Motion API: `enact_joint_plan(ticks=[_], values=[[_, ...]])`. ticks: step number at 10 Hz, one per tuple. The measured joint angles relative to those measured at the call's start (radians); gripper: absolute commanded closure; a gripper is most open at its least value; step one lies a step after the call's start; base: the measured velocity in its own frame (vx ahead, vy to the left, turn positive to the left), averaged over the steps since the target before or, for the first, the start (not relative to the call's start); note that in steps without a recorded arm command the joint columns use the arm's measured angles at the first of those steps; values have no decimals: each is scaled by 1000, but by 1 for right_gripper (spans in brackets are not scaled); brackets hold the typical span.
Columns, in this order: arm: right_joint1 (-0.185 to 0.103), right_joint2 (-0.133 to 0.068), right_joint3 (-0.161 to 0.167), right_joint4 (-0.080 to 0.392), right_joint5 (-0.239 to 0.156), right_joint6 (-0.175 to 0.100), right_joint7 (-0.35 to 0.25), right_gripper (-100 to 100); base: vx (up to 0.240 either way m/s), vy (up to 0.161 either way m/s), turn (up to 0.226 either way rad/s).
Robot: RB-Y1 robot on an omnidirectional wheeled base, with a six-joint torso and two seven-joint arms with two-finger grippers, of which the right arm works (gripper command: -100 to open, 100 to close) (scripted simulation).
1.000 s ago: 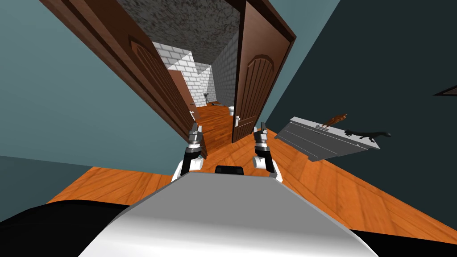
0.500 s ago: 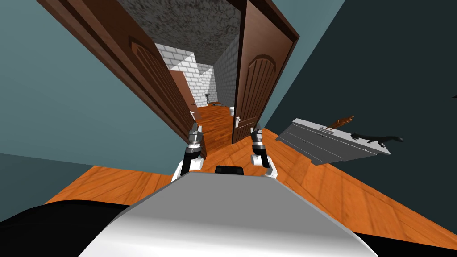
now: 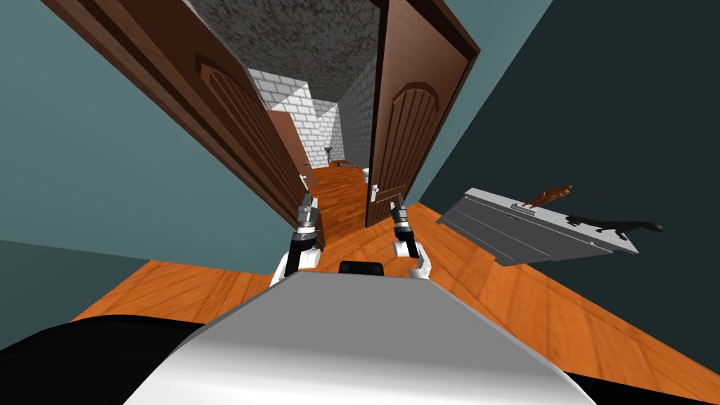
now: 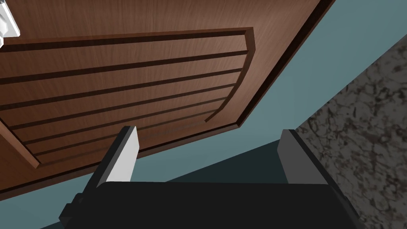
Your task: Push the door open
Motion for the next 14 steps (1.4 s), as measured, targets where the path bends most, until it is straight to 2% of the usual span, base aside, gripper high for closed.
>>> enact_joint_plan(ticks=[2,3,6,7,10,11,14], values=[[-30,-10,0,60,10,-13,-21,-100,48,-46,46],[-35,-7,5,79,17,-14,-26,-100,49,-47,57],[-86,-22,7,164,35,-24,-59,-100,43,-49,41],[-94,-28,7,185,38,-25,-69,-100,35,-55,55],[-152,-38,10,273,58,-35,-100,-100,46,-56,45],[-158,-40,12,301,62,-41,-108,-100,43,-51,66],[-212,-55,14,383,81,-48,-143,-100,39,-46,39]])
